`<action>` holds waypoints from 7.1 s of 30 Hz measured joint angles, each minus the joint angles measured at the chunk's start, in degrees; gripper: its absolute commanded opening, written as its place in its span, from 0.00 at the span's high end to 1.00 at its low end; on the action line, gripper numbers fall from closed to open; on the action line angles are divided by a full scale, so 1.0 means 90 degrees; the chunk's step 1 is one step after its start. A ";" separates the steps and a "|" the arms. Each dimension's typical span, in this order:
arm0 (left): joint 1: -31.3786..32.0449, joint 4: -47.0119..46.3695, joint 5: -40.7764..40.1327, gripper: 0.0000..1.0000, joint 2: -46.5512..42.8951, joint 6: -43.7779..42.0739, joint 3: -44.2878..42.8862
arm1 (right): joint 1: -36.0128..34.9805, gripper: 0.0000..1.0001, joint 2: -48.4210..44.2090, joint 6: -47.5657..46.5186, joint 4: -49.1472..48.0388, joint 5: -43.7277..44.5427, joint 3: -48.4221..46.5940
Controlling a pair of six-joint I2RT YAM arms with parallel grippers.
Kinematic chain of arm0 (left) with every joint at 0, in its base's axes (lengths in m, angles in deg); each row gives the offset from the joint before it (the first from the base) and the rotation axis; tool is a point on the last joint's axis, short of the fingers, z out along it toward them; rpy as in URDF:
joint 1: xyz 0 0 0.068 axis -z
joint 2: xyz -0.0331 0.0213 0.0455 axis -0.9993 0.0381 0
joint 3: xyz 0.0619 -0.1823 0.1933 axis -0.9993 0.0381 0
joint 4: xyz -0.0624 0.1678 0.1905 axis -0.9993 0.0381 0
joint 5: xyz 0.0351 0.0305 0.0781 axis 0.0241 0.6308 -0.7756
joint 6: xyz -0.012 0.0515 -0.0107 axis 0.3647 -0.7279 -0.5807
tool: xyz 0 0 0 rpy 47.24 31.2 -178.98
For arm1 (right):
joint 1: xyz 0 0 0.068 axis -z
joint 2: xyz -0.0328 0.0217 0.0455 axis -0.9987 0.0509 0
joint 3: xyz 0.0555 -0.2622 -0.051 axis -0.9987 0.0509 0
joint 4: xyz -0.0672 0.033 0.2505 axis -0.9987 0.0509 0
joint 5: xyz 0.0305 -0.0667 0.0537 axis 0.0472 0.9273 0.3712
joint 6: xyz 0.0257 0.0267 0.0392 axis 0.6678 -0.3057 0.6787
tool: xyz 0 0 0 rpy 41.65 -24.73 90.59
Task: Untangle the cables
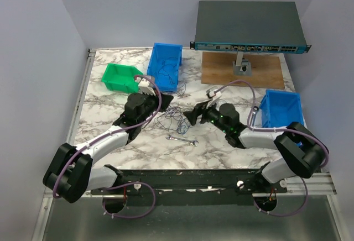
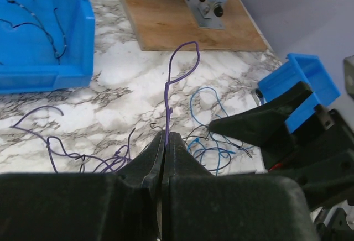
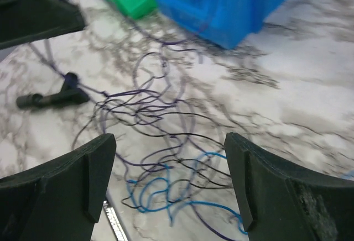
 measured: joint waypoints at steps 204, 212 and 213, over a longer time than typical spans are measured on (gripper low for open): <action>-0.2803 0.9758 -0.3648 1.00 0.5578 0.4012 -0.7587 | -0.0641 0.15 0.0321 0.0755 -0.1824 0.2346 0.0748; -0.2800 0.9877 -0.3325 1.00 0.5078 0.3798 -0.6462 | -0.0641 0.15 0.0321 0.0780 -0.1824 0.2348 0.0750; -0.2800 0.9887 -0.3296 1.00 0.4966 0.3769 -0.6280 | -0.0641 0.15 0.0321 0.0780 -0.1826 0.2348 0.0750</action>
